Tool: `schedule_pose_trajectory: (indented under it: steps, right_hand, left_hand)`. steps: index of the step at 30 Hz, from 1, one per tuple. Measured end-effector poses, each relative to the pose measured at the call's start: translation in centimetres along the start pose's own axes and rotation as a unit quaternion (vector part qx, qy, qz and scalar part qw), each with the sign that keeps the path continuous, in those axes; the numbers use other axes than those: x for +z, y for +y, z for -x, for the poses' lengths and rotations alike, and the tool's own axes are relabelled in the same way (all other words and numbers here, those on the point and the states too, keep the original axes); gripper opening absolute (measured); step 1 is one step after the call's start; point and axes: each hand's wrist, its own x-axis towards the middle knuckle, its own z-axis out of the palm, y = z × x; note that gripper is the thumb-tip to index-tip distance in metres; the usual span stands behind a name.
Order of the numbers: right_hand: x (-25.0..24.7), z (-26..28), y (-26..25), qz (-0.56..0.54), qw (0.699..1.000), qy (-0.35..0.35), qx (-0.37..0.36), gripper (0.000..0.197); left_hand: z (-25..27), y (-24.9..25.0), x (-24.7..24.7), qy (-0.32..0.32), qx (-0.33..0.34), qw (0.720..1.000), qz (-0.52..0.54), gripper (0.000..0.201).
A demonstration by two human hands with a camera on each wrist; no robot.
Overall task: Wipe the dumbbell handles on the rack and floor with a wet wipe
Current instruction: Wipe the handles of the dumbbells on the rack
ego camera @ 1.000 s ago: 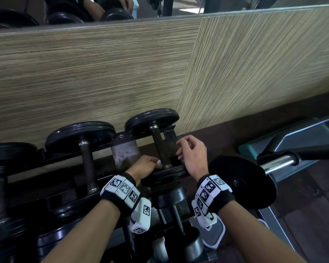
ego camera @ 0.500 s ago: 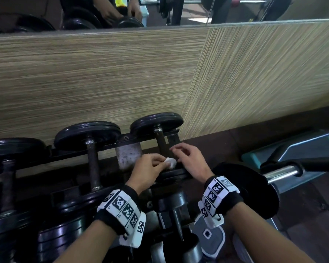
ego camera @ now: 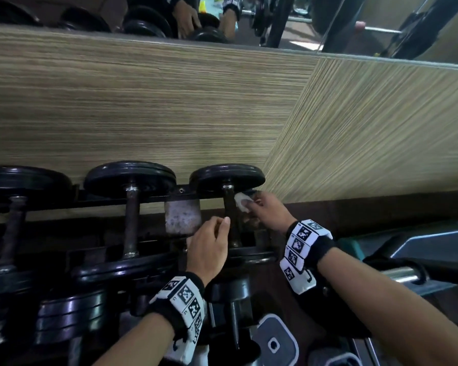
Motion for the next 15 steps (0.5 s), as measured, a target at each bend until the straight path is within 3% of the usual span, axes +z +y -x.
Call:
schedule_pose_trajectory:
  steps: [4,9,11,15]
  right_hand:
    - [-0.2,-2.8,-0.5,0.012,1.0,-0.006,0.022,0.023]
    - [0.8,-4.3,-0.9,0.177,0.982,-0.054,-0.021,0.023]
    - [1.2,-4.7,-0.3,0.156,0.985,-0.056,-0.053,0.019]
    - [1.0,-4.2,0.6,-0.009,0.997,-0.046,-0.067,0.015]
  left_hand:
    - [0.2,-0.5,0.2,0.056,-0.001,0.997,0.049,0.041]
    - [0.1,-1.2,0.6,0.073,0.012,0.995,0.072,0.03]
    - [0.1,-1.4,0.7,0.072,0.019,0.994,0.075,0.027]
    - [0.0,-1.4,0.6,0.066,0.03,0.995,0.073,0.028]
